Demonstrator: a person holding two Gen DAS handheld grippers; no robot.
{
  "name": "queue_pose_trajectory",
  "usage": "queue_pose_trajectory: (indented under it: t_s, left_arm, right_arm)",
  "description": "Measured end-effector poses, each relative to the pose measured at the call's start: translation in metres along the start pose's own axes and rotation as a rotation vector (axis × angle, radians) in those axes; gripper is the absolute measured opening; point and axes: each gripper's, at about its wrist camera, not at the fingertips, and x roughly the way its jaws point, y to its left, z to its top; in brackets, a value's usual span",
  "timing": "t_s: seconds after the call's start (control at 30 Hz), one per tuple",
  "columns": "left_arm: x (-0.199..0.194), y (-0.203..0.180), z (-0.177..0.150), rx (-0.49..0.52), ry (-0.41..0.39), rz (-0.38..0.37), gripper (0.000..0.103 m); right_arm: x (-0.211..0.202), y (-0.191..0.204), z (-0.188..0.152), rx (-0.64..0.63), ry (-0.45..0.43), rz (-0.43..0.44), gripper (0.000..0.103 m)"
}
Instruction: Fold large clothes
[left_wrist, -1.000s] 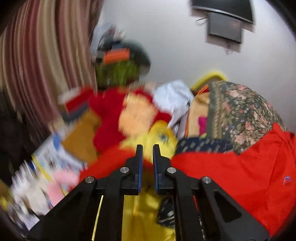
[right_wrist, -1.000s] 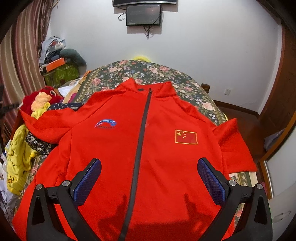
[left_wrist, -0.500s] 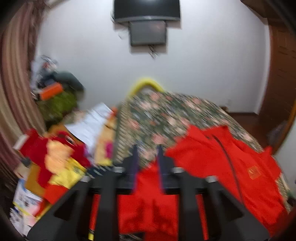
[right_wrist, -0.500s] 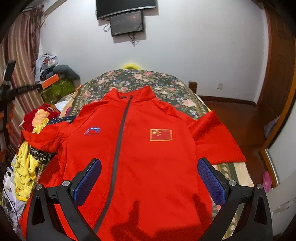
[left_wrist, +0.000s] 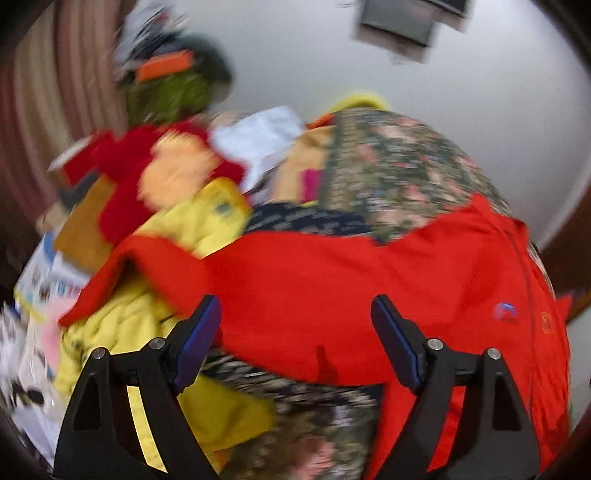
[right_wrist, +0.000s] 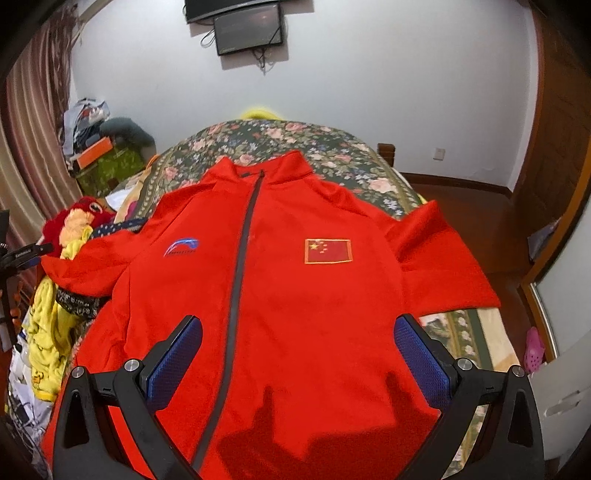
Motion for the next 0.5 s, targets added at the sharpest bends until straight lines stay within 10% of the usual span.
queue_pose_trajectory:
  t_s: [0.27,0.5]
  left_arm:
    - [0.031,0.077,-0.006,-0.206,0.057,-0.045,0.083]
    - [0.062,0.103,0.028,-0.252,0.009,0.090,0.072]
  right_arm:
    - [0.028,0.041,0.000,-0.074,0.044,0.004,0.103]
    - [0.033,0.062,-0.002,-0.150,0.045,-0.025,0.103]
